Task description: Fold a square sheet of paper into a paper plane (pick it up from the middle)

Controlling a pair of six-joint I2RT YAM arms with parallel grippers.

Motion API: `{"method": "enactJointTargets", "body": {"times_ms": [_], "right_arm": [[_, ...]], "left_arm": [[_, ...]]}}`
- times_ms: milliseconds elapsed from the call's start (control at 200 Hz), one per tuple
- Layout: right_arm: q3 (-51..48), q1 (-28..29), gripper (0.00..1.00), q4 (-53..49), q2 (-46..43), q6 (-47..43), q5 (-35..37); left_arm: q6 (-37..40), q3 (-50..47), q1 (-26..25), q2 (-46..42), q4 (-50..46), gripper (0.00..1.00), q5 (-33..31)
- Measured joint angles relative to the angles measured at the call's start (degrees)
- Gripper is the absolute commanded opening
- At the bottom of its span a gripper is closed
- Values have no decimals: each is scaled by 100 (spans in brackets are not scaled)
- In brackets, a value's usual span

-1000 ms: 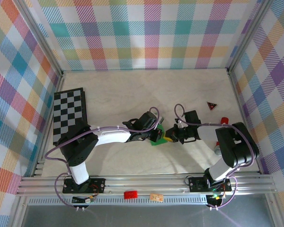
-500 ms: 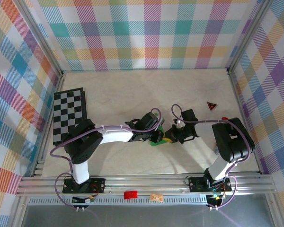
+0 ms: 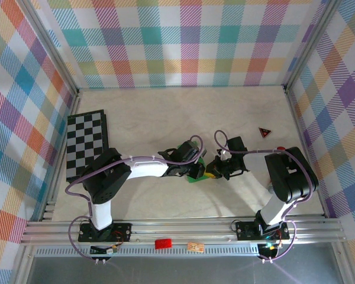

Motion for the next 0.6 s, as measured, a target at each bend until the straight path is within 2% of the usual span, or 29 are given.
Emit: {"method": "enactJointTargets", "body": {"times_ms": [85, 190, 600], "right_arm": [[0, 0, 4, 4, 11, 0, -9], [2, -2, 4, 11, 26, 0, -61], [42, 0, 4, -68, 33, -17, -11]], "left_arm": [[52, 22, 0, 0, -2, 5, 2], [57, 26, 0, 0, 4, 3, 2], [31, -63, 170, -22, 57, 0, 98]]}}
